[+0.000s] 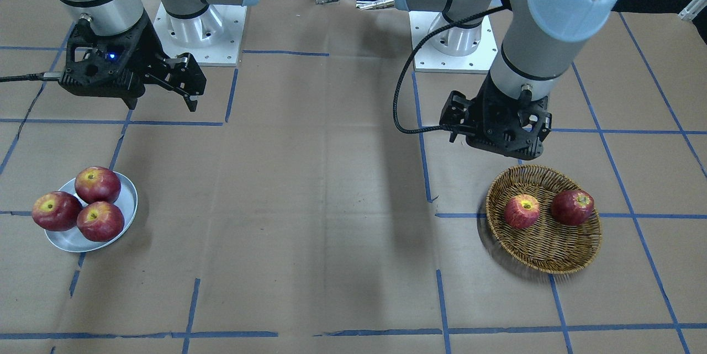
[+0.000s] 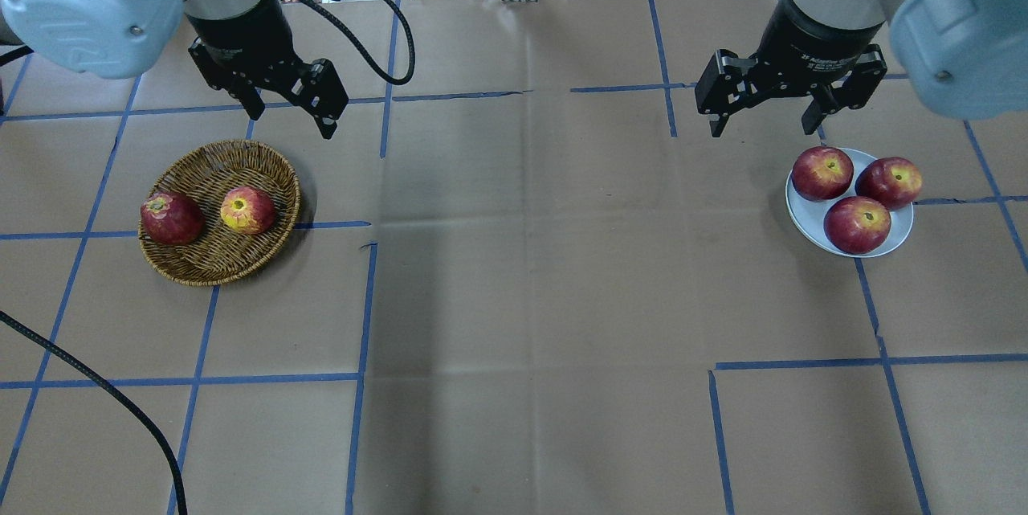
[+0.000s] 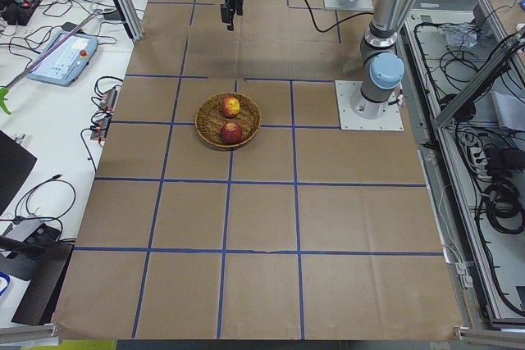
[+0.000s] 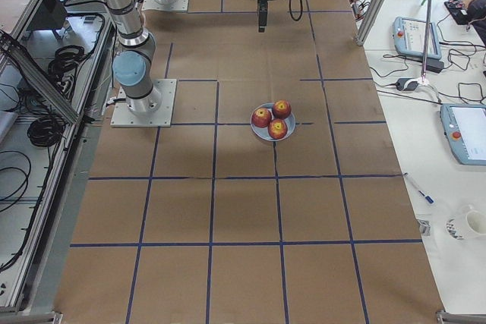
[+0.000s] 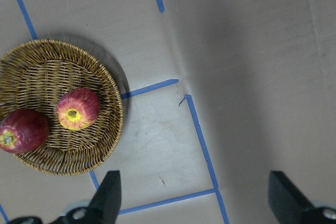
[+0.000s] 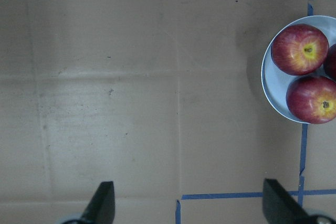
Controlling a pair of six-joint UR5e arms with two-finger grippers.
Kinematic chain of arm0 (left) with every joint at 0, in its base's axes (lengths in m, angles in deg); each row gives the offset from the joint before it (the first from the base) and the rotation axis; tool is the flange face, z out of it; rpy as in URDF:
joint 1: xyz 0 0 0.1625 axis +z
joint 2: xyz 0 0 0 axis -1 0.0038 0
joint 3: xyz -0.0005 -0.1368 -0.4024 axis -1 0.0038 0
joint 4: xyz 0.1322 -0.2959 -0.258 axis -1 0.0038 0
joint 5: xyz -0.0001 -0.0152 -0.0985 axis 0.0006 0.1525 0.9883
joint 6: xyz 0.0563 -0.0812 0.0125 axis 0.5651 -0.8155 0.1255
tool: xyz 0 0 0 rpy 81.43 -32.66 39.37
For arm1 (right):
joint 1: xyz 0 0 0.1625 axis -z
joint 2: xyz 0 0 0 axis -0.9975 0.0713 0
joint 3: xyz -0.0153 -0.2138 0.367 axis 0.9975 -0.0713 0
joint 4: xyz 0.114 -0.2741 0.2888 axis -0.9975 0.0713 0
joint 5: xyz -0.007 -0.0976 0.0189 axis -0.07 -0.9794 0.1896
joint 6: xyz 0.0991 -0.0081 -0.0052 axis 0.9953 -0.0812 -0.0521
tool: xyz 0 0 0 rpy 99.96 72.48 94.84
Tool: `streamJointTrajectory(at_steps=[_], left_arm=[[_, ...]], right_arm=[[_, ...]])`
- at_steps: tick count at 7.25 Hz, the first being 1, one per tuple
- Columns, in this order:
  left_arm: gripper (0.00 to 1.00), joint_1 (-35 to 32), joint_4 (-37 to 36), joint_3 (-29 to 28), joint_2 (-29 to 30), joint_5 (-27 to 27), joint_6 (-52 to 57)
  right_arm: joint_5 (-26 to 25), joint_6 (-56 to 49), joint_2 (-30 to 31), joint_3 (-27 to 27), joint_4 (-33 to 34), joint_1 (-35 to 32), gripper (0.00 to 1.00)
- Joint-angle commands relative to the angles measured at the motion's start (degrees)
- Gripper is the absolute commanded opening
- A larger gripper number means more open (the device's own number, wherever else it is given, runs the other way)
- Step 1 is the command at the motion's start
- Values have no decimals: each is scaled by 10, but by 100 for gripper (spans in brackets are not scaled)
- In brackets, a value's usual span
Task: Transfer apple from basket to plate
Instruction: 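Lower the left gripper into the wicker basket onto the yellow-topped apple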
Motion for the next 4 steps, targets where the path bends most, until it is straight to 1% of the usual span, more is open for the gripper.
streamJointTrajectory(at_steps=[1,2,3,4], left_arm=[[94,72,-102,83,10,0,110],[98,95,-178,128,12,0,147],[98,115,-240,166,30,0,164],[98,135,-271,173,56,-1,186]], right_arm=[[0,0,0,0,0,0,100],[-1,1,1,0,-1,0,100],[0,0,0,0,0,0,100],[0,1,1,0,-1,0,100]])
